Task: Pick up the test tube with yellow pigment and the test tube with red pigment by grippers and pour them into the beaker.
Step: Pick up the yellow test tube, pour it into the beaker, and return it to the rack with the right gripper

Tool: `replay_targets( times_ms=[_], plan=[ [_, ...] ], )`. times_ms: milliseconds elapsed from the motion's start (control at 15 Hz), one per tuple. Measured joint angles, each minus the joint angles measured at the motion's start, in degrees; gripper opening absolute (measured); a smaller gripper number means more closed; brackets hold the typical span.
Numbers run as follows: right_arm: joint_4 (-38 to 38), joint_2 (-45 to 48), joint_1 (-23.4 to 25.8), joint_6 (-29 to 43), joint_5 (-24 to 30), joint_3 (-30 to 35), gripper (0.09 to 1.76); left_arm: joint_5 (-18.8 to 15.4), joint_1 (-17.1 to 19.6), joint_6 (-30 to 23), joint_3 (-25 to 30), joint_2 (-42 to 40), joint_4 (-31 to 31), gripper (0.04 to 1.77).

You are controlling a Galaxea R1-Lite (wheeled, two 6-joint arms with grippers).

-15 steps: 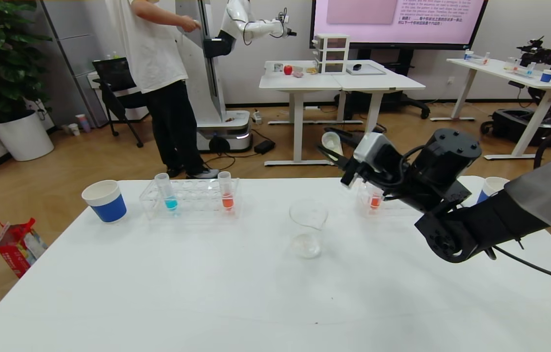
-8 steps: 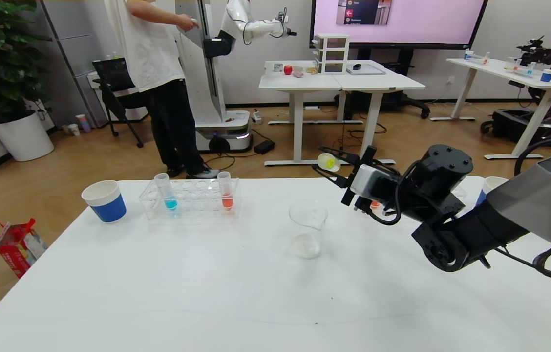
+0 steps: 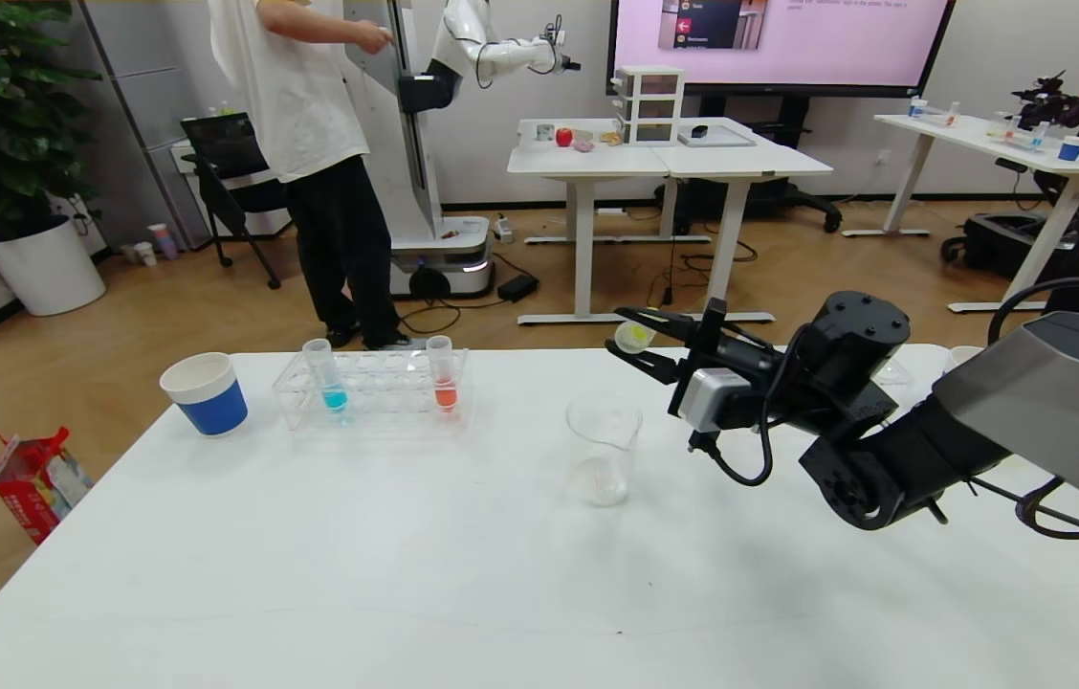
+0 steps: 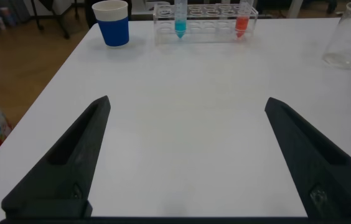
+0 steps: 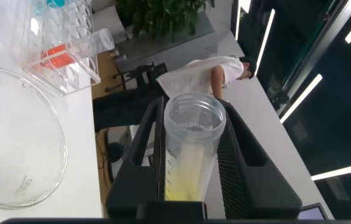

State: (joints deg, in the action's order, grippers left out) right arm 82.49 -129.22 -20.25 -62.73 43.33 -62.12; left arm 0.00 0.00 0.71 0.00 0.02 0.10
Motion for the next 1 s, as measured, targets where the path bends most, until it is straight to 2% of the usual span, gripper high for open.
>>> replay_targets(
  times_ms=[267, 533, 1000],
  plan=[
    [0.06, -1.68, -0.30, -4.50, 1.93, -0.52, 0.50, 0.00, 0.00, -0.02, 0.00, 0.00, 0.00, 1.73],
    [0.06, -3.83, 0.07, -8.92, 5.46, -4.19, 0.50, 0.00, 0.00, -0.02, 0.00, 0.00, 0.00, 1.73],
    [0.17, -5.86, 1.29, -16.48, 6.42, -5.49, 0.50, 0.00, 0.00, 0.02, 0.00, 0.00, 0.00, 1.73]
  ],
)
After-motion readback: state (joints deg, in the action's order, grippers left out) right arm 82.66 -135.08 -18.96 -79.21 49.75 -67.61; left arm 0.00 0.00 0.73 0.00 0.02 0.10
